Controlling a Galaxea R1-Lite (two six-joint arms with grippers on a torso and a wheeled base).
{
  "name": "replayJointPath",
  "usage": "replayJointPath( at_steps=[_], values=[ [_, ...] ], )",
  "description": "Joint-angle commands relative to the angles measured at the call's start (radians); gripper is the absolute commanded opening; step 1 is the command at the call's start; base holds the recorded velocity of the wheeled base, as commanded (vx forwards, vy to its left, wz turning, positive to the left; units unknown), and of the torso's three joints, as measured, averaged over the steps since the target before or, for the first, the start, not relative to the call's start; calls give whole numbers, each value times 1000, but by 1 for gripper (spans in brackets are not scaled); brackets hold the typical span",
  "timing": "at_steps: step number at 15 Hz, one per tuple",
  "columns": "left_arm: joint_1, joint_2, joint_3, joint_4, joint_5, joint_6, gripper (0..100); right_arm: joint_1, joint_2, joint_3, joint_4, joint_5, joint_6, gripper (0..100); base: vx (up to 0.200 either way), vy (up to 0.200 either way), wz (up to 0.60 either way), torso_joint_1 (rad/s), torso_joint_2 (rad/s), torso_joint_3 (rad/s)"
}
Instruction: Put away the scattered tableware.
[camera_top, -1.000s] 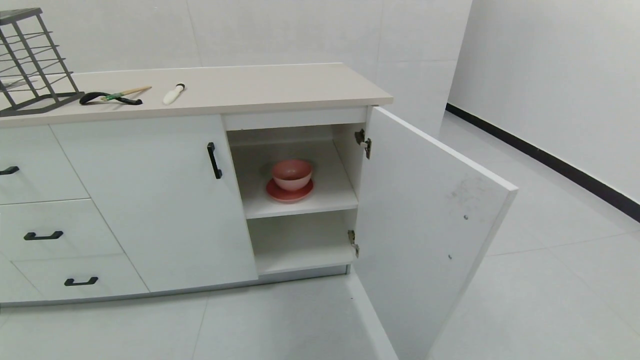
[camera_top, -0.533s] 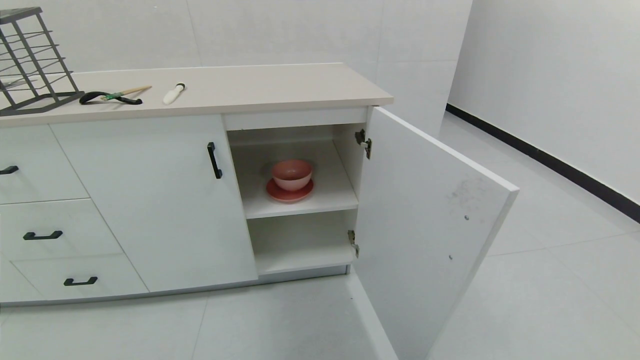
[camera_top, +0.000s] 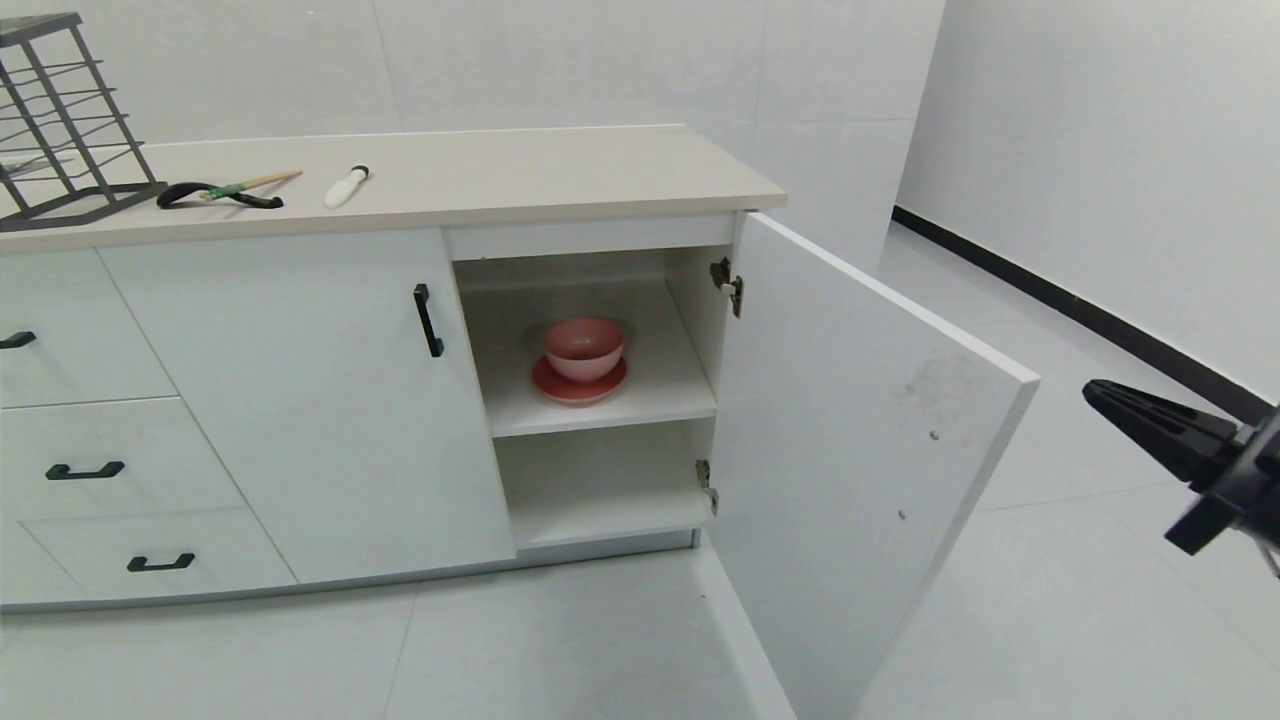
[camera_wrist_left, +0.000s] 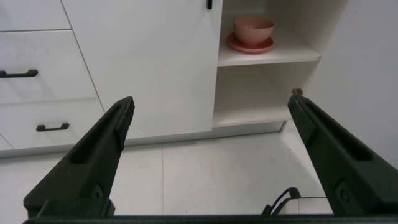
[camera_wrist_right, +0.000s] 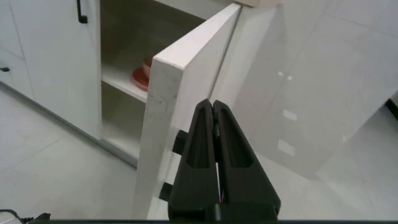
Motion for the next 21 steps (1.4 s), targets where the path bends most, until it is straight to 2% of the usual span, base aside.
replayJointPath(
  at_steps=[1, 6, 9, 14, 21],
  values=[
    [0, 2, 0, 0, 0, 0, 100, 51, 168, 3, -91, 22, -17, 0, 0, 0, 0, 0, 0, 0],
    [0, 2, 0, 0, 0, 0, 100, 103, 223, -88, -106, 24, -18, 0, 0, 0, 0, 0, 0, 0],
    [0, 2, 0, 0, 0, -2, 100, 126, 231, -83, -108, 25, -23, 0, 0, 0, 0, 0, 0, 0],
    [0, 2, 0, 0, 0, -2, 100, 312, 210, -71, -108, 28, -31, 0, 0, 0, 0, 0, 0, 0],
    [0, 2, 0, 0, 0, -3, 100, 431, 300, -134, -108, 22, -31, 0, 0, 0, 0, 0, 0, 0]
  ],
)
